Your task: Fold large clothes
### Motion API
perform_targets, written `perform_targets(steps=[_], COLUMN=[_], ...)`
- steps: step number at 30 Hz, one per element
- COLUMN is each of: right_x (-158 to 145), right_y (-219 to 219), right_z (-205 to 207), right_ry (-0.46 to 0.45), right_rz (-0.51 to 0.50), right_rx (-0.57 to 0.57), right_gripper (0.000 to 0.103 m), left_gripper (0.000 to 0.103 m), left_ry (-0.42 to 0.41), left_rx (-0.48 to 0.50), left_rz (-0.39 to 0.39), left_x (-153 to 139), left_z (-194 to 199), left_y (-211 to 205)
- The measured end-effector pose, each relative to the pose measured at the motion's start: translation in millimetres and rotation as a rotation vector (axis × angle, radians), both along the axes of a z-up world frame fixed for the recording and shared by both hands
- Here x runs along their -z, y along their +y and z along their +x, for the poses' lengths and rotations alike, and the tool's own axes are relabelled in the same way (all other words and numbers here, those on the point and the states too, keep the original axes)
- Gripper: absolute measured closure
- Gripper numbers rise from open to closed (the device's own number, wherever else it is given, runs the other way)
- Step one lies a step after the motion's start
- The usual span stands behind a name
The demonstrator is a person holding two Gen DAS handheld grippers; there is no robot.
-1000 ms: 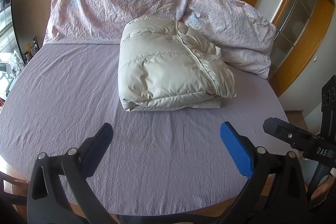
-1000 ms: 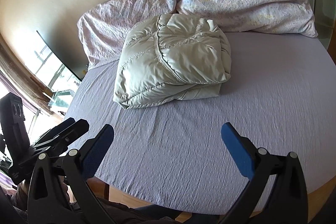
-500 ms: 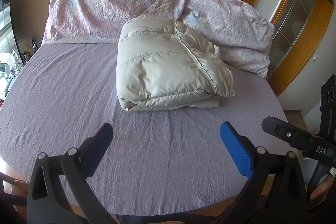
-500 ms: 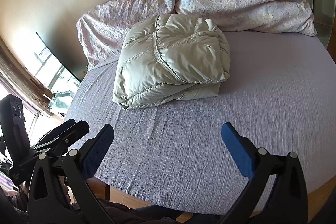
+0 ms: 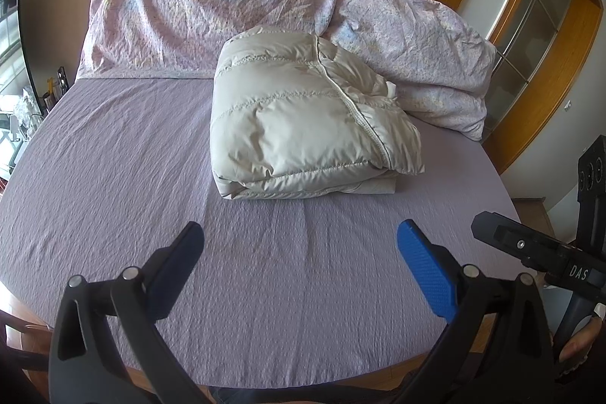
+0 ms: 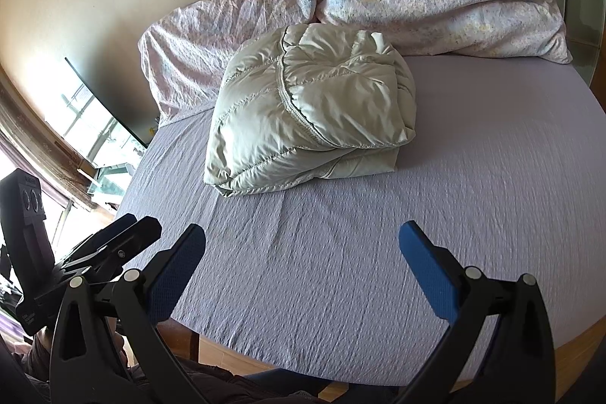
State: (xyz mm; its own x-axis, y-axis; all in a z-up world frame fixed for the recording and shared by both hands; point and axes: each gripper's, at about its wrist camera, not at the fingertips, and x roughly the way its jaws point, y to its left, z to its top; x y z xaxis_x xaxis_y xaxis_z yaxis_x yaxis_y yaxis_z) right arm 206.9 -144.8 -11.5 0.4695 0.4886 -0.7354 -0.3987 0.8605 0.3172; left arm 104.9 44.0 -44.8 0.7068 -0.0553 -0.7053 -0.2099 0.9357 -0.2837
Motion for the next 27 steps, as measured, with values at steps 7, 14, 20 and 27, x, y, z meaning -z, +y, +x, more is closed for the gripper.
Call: perform_targets(steps=[7, 14, 20, 27], right_x=[1.9, 3.1, 3.3, 4.2], right_y=[3.0, 4.5, 4.7, 5.1], right_z=[-1.4, 0.6, 0.8, 2.3], right_ry=[-0.001, 0.005, 0.006, 0.006], right_rz=[-0.002, 0.000, 0.000, -0.001], right_rx=[-0.010, -0.010, -0.009, -0.010], right_gripper=[0.001, 0.001, 0.001, 0.001], left_gripper=[0.002, 0.002, 0.002, 0.002], left_ry=[0.002, 0.007, 0.007, 0.009], left_rx=[-0.004, -0.010, -0.009, -0.009], left_rz=[-0.002, -0.005, -0.004, -0.003], left_x=[0.3, 1.4, 1.9, 2.9], left_z=[0.0, 0.6, 0.8, 1.2], left_y=[1.5, 4.4, 5.0, 5.9])
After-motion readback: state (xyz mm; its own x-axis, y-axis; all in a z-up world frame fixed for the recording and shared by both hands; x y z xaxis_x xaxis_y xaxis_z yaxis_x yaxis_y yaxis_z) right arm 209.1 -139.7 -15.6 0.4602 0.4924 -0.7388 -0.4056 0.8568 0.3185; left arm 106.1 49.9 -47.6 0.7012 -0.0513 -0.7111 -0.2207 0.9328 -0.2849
